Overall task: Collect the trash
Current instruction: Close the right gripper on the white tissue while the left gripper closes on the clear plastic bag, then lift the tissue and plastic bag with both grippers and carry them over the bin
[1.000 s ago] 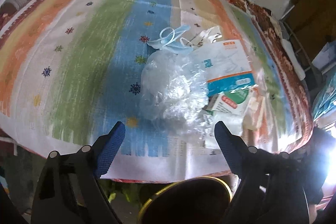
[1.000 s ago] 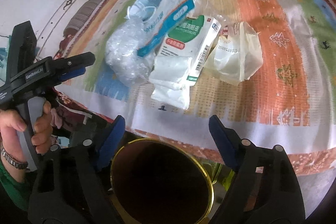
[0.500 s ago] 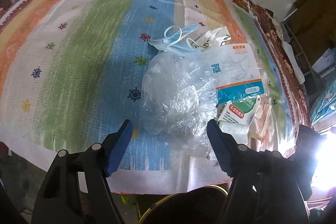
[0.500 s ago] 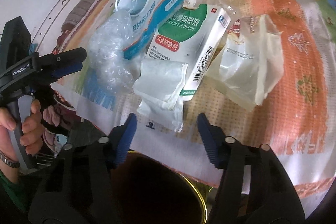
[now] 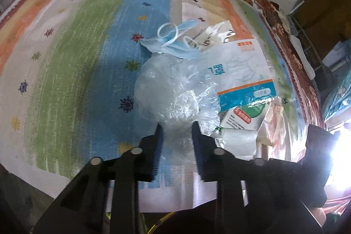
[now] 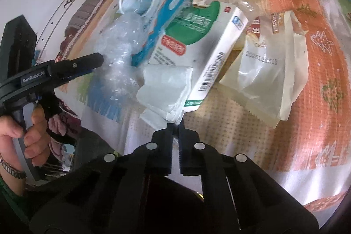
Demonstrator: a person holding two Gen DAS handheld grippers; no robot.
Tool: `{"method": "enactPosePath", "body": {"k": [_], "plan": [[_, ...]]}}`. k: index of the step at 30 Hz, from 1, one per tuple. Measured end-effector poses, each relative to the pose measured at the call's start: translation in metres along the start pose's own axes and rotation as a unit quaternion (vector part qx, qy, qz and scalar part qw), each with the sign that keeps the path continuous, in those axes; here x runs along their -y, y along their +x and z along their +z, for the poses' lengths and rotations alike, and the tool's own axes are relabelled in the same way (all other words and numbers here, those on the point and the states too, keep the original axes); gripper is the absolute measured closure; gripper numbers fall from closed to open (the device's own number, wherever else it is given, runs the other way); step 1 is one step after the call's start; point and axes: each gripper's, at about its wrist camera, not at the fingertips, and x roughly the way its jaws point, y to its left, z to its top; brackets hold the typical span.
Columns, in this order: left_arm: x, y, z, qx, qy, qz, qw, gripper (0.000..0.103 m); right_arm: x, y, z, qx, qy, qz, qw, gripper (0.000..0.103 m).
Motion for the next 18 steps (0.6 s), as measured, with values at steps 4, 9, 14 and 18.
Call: {"method": "enactPosePath", "body": {"k": [4, 9, 14, 18], "plan": [[0.008, -0.01, 0.001, 0.002, 0.011, 0.011, 0.9999, 0.085, -0.008, -0.01, -0.003, 0.007, -0.01, 0.005, 1.0, 0.101], [0.009, -0.029, 0.002, 0.008, 0.003, 0.009, 0.9999, 0.086, -0.02, -0.028, -0.005, 0.019, -0.028, -0.008, 0.999, 0.101], [0.007, -0.045, -0.004, 0.013, 0.001, 0.011, 0.9999, 0.086, -0.031, -0.045, -0.01, 0.027, -0.051, -0.033, 0.998, 0.101], [0.008, -0.055, -0.01, 0.014, -0.002, 0.011, 0.9998, 0.086, -0.043, -0.061, -0.014, 0.042, -0.071, -0.05, 0.995, 0.101]]}}
